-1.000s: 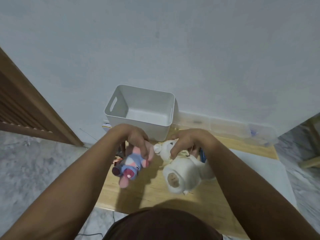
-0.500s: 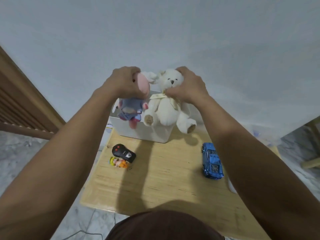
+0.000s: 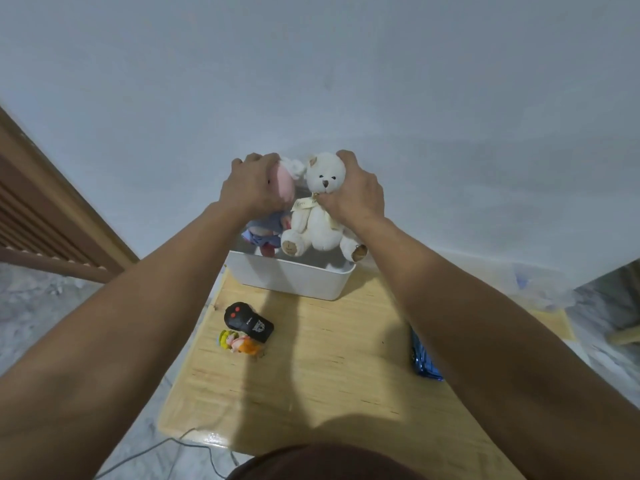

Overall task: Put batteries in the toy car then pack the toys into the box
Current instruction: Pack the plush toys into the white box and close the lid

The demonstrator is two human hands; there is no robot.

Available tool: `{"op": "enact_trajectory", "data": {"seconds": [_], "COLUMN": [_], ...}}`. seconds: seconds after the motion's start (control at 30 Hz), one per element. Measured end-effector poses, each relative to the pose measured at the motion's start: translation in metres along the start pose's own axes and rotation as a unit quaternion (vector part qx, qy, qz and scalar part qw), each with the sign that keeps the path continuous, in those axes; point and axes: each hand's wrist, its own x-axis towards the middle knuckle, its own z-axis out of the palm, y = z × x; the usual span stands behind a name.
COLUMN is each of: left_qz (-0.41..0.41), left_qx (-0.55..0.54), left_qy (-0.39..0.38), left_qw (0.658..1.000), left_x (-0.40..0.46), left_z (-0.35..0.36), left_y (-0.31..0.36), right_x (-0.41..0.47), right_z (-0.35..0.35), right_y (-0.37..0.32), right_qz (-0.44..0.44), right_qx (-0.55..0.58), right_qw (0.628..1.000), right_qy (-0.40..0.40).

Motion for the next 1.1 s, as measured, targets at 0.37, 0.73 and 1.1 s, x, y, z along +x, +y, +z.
{"op": "enact_trajectory", "data": {"seconds": [0.37, 0.73, 1.1], "left_qz": [-0.043, -0.094, -0.049], "left_qx": [0.052, 0.063, 0.106], "left_qy": [-0.125, -0.204, -0.280], "left_qw": [0.990, 0.972, 0.953], "left_x": [0.010, 0.006, 0.010], "left_z": [0.010, 0.051, 0.072], "left_y": [-0.018, -0.023, -0.019], "right_x": [0.012, 0.011, 0.009], "right_z": [0.041, 0.080, 0.101], "right_y": [0.003, 0.032, 0.045], "right_qz": [0.036, 0.120, 0.139], "right_qx": [-0.030, -0.027, -0.032], "right_qw": [0.996, 0.983, 0.974], "right_qy": [-0.080, -0.139, -0.179]}}
